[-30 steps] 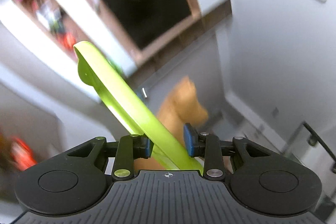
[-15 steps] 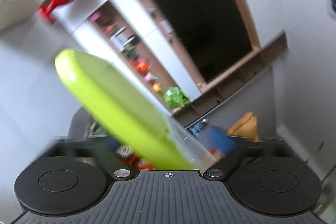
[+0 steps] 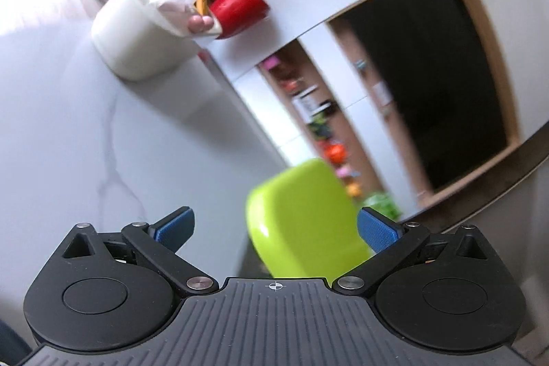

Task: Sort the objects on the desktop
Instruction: 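Lift the lid with both grippers and turn it flat, then carry the lid with both grippers over the grey bin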

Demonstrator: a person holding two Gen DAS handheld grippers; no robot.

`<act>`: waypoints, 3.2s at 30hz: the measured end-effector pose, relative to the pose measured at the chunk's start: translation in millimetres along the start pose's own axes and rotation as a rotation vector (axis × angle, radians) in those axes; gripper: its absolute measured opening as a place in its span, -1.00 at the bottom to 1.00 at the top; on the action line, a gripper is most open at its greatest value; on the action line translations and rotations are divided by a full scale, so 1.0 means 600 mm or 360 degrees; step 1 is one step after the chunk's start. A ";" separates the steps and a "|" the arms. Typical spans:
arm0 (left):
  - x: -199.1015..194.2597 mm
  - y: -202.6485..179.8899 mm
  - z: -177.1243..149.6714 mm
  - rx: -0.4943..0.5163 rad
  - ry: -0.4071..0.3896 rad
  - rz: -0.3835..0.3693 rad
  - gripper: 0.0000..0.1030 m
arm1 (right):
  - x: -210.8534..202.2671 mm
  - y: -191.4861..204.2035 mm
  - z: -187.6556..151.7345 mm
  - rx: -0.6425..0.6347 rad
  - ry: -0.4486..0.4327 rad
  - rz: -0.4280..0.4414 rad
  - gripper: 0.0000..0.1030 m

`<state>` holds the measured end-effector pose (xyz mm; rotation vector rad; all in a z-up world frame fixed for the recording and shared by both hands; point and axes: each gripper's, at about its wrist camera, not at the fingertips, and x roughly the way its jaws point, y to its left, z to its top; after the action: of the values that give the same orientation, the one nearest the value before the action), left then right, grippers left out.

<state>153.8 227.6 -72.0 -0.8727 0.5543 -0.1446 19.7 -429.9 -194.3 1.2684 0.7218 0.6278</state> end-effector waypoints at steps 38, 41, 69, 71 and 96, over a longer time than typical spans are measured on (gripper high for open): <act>0.087 -0.069 -0.041 0.0582 0.0224 -0.0125 0.83 | 0.047 0.230 0.082 -0.0633 -0.0302 -0.0848 0.23; 0.104 -0.032 -0.030 0.0336 0.0299 -0.0209 0.85 | 0.013 0.215 0.075 -0.0630 -0.0425 -0.0773 0.31; 0.142 0.015 -0.028 -0.0087 0.0324 -0.0473 0.94 | 0.005 0.076 0.137 -0.0243 -0.0648 -0.0264 0.18; 0.137 0.000 -0.030 -0.0006 0.0339 -0.0522 0.99 | -0.002 0.084 0.138 -0.0293 -0.0659 -0.0228 0.18; 0.132 0.005 -0.059 0.0041 0.0258 -0.0467 0.84 | 0.044 0.103 0.108 -0.0658 -0.0592 -0.0398 -0.17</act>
<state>202.6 178.3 -124.3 -0.9191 0.5714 -0.4918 84.9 -437.4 -128.0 0.8600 0.4035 0.3011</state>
